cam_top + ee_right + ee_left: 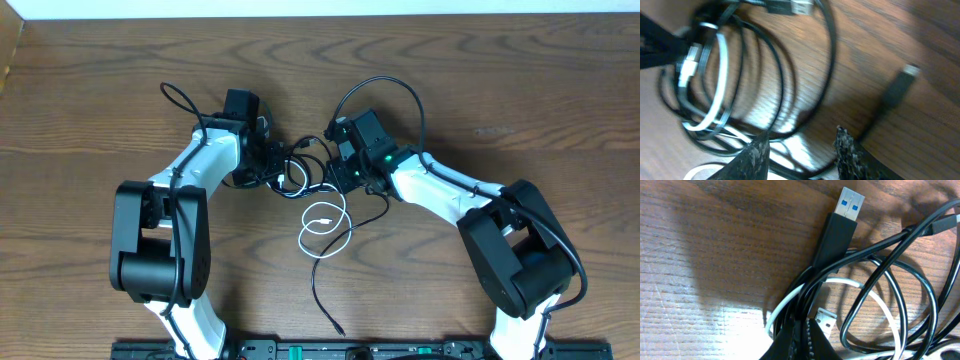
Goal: Untangle cables
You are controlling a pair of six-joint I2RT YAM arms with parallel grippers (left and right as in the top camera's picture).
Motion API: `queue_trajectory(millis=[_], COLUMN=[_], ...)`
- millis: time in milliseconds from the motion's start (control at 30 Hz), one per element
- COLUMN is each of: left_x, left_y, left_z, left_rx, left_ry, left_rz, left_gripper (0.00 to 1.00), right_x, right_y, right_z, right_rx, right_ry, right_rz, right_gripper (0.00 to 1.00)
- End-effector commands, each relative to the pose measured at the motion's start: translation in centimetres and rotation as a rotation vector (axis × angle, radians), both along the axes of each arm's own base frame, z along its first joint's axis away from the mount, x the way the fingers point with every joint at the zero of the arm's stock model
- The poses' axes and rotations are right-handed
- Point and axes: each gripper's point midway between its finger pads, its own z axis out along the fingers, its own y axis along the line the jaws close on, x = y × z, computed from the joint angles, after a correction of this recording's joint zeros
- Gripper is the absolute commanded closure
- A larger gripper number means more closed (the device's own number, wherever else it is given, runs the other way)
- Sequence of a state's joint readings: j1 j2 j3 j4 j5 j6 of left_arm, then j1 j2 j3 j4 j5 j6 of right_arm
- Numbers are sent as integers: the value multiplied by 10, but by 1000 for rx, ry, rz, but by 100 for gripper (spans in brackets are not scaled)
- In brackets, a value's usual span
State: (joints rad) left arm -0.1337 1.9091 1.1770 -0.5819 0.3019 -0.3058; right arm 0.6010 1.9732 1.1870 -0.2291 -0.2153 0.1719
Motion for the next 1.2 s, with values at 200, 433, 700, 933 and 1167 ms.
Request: queue_trajectory(millis=[200, 433, 700, 933, 1167], left_x=[0, -1, -2, -2, 1], left_y=[0, -4, -14, -11, 6], left_z=[1, 2, 6, 5, 0], left_rx=[-2, -28, -85, -68, 31], left_ry=[-4, -2, -1, -4, -13], left_rz=[-16, -21, -50, -49, -31], left_gripper=[92, 92, 93, 92, 92], right_x=[11, 9, -3, -7, 3], right_y=[-21, -16, -4, -25, -32], right_z=[-4, -3, -12, -40, -35], right_rx=[-116, -108, -145, -289, -305], right_ry=[-64, -61, -72, -58, -77], right_rz=[-69, -69, -37, -71, -100], right_gripper=[54, 53, 51, 53, 40])
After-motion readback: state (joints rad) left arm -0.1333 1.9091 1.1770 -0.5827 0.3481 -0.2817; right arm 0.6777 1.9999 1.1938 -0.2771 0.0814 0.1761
